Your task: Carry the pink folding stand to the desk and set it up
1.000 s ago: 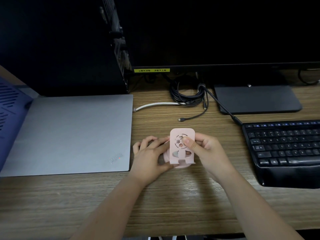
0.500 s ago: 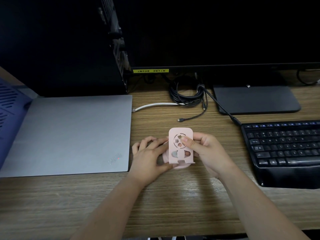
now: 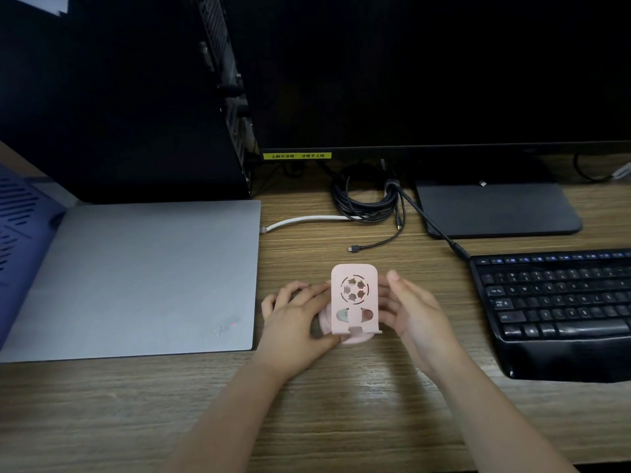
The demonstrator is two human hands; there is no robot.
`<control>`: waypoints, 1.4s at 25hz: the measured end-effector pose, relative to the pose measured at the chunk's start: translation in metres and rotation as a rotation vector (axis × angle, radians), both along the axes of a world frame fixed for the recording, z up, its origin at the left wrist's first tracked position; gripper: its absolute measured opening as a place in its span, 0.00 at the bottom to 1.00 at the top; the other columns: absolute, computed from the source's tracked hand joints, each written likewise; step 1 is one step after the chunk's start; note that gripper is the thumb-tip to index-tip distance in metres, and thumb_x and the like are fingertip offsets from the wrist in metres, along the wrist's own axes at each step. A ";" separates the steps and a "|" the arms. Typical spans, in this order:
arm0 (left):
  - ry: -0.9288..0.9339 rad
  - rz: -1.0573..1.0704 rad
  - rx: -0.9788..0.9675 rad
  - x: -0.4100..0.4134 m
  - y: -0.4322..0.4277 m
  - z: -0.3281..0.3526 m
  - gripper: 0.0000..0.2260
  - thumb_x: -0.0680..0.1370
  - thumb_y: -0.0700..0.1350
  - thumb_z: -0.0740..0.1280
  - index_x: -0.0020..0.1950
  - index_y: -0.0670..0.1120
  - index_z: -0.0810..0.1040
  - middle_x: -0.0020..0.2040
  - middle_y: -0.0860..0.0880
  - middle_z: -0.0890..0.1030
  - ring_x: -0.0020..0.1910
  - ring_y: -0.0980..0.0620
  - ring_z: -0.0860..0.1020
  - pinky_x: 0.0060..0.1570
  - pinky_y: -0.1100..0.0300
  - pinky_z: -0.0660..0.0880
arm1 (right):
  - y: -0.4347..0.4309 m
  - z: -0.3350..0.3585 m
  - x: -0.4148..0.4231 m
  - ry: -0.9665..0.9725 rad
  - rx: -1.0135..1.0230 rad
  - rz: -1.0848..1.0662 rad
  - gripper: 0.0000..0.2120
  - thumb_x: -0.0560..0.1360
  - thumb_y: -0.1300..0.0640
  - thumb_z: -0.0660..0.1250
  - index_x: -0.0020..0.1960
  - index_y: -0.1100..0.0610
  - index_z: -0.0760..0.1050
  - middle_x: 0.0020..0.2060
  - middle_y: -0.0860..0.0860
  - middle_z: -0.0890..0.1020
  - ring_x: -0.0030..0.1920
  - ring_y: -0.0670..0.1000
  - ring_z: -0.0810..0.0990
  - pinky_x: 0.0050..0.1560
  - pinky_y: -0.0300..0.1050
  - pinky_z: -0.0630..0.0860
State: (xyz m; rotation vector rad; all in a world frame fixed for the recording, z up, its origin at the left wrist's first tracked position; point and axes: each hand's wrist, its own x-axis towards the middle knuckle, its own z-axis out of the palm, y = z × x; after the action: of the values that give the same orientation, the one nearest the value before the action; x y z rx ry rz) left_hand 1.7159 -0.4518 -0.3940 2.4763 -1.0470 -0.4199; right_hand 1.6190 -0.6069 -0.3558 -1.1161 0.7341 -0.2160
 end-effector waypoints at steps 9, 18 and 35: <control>0.012 -0.053 0.004 0.000 0.001 0.002 0.38 0.61 0.69 0.67 0.69 0.61 0.65 0.69 0.64 0.68 0.68 0.56 0.58 0.54 0.61 0.46 | 0.005 -0.019 -0.002 0.115 -1.008 0.372 0.09 0.62 0.63 0.69 0.41 0.55 0.82 0.36 0.40 0.78 0.39 0.47 0.77 0.39 0.30 0.69; -0.009 -0.070 -0.015 -0.009 0.008 0.002 0.34 0.62 0.67 0.69 0.67 0.60 0.69 0.68 0.63 0.69 0.68 0.55 0.59 0.55 0.61 0.46 | 0.019 -0.024 -0.012 0.118 -1.111 0.273 0.07 0.62 0.69 0.67 0.37 0.61 0.79 0.31 0.45 0.78 0.38 0.40 0.73 0.34 0.23 0.65; -0.035 -0.064 -0.007 -0.048 0.036 -0.005 0.34 0.62 0.68 0.67 0.66 0.61 0.69 0.69 0.64 0.68 0.70 0.59 0.56 0.59 0.61 0.45 | 0.046 -0.022 -0.049 0.096 -1.066 0.258 0.12 0.63 0.64 0.62 0.43 0.60 0.82 0.40 0.38 0.78 0.42 0.30 0.72 0.40 0.19 0.65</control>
State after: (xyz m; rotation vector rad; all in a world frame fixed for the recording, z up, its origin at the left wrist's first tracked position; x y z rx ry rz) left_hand 1.6684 -0.4160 -0.3992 2.4577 -1.1419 -0.3930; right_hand 1.5698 -0.5609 -0.3781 -2.2300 0.5338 -0.3495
